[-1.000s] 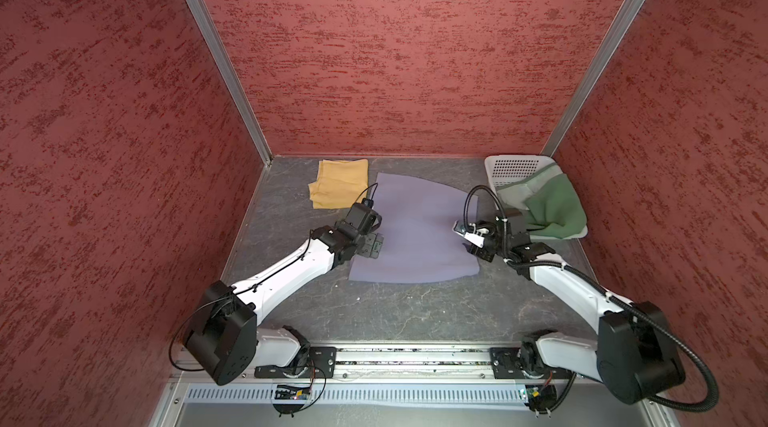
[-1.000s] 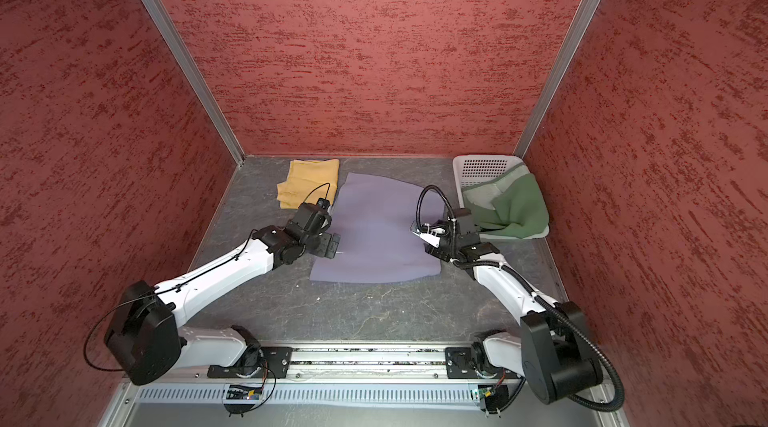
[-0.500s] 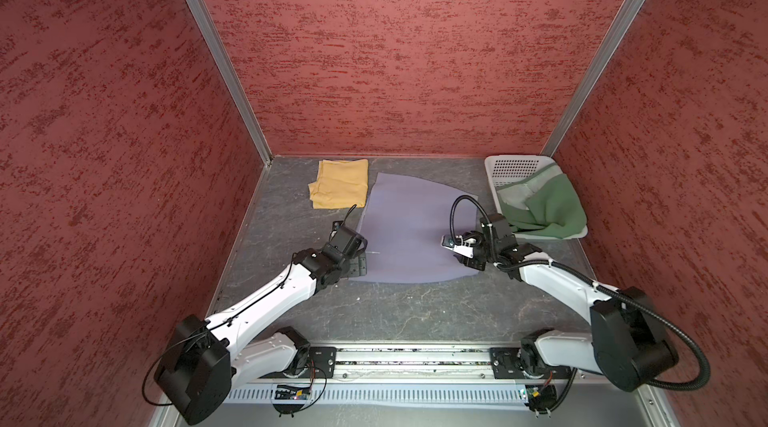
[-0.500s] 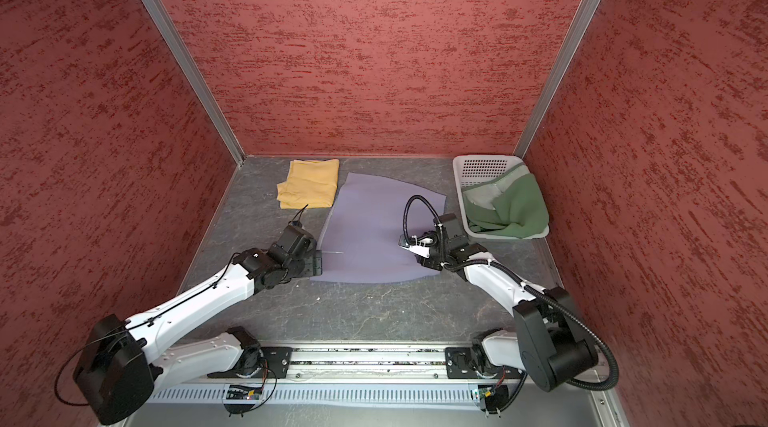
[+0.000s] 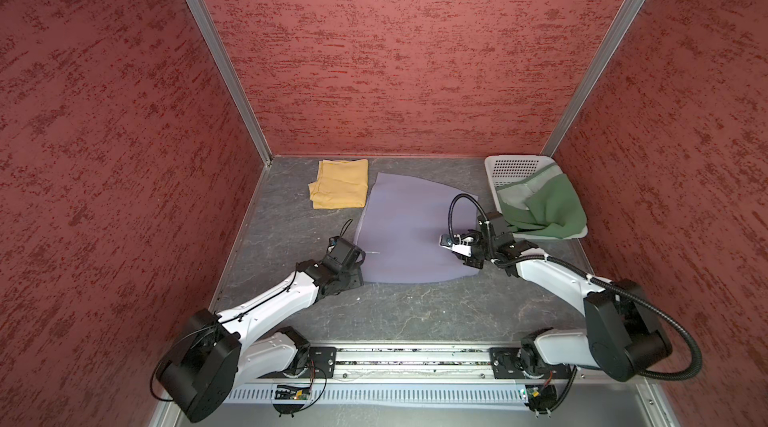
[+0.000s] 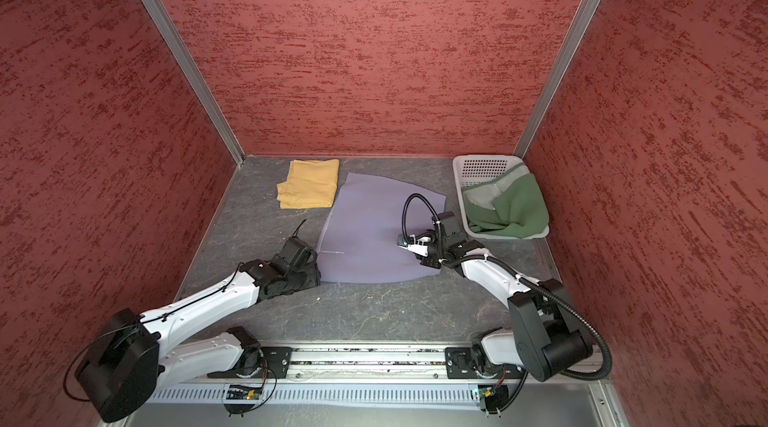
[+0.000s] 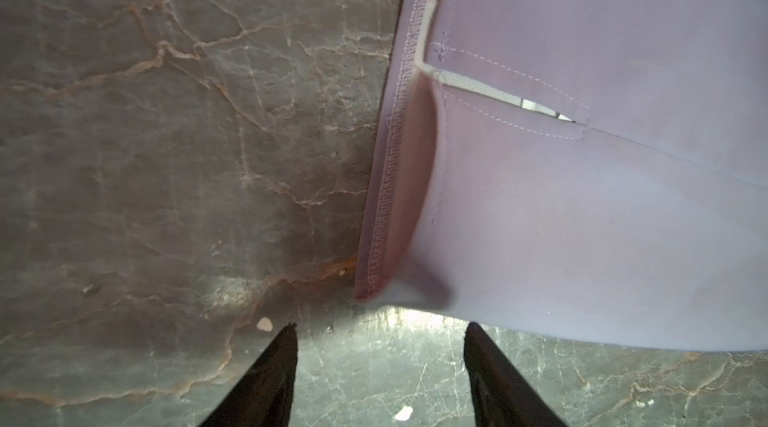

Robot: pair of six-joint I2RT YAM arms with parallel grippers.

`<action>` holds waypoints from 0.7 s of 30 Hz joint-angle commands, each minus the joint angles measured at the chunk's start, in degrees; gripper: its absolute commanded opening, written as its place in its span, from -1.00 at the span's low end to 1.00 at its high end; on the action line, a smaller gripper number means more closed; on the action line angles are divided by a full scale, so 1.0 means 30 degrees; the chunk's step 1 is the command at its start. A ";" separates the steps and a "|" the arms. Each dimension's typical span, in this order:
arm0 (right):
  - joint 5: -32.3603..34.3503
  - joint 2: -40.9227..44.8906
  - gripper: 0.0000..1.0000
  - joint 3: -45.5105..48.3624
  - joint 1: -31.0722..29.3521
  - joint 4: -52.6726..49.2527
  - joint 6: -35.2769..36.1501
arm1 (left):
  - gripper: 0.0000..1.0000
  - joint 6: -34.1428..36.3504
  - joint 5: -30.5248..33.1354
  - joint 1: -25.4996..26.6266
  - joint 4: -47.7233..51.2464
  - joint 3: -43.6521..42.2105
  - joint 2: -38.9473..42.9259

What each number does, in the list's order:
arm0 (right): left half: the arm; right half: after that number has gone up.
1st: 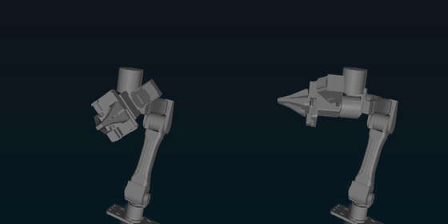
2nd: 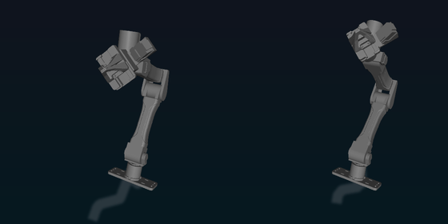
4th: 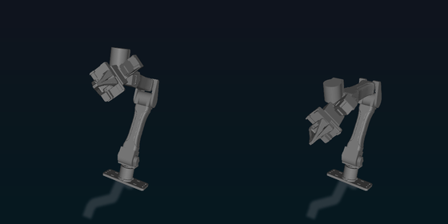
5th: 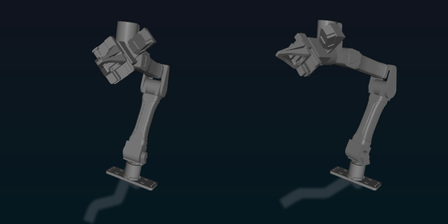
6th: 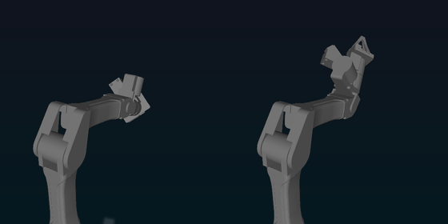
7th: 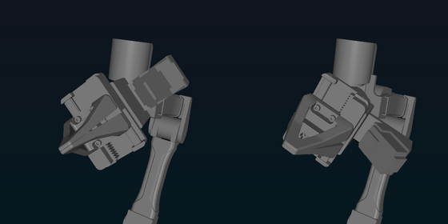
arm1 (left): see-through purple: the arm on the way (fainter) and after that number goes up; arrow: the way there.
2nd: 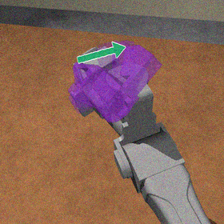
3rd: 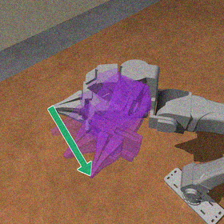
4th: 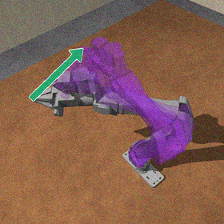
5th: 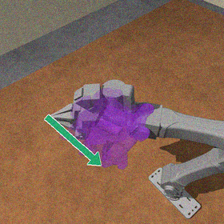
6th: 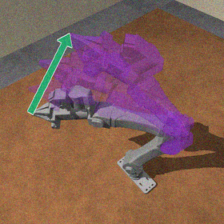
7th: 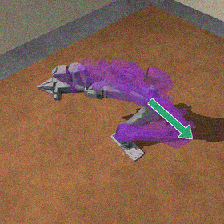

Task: Fold and stack the skirts
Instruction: 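Move both grippers to the skirt's near edge and grasp its corners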

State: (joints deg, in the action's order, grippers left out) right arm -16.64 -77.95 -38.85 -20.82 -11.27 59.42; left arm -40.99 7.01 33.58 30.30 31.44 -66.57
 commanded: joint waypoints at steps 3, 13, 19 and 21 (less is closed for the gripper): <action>-0.0635 -0.0176 -0.39 -0.0651 -0.0106 0.0097 0.0584 | 0.10 -0.0502 -0.0677 -0.0587 -0.2184 -0.0394 -0.1189; 0.0010 0.0620 -0.40 -0.0804 -0.0121 -0.1091 0.1758 | -0.45 -0.0893 -0.0670 -0.0761 -0.3107 -0.0959 -0.2733; 0.0401 0.1571 -0.40 -0.0399 -0.0288 -0.2028 0.3452 | -1.00 -0.0894 -0.0723 -0.0867 -0.3362 -0.0988 -0.3029; 0.0505 0.1928 -0.41 -0.0116 -0.0426 -0.2089 0.3995 | -1.00 -0.0851 -0.0625 -0.0911 -0.3304 -0.0988 -0.2765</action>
State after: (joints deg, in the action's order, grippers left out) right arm -15.73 -74.04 -39.18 -21.34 -15.77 67.13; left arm -43.64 5.43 31.20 19.42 29.85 -74.61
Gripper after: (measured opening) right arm 0.298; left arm 0.051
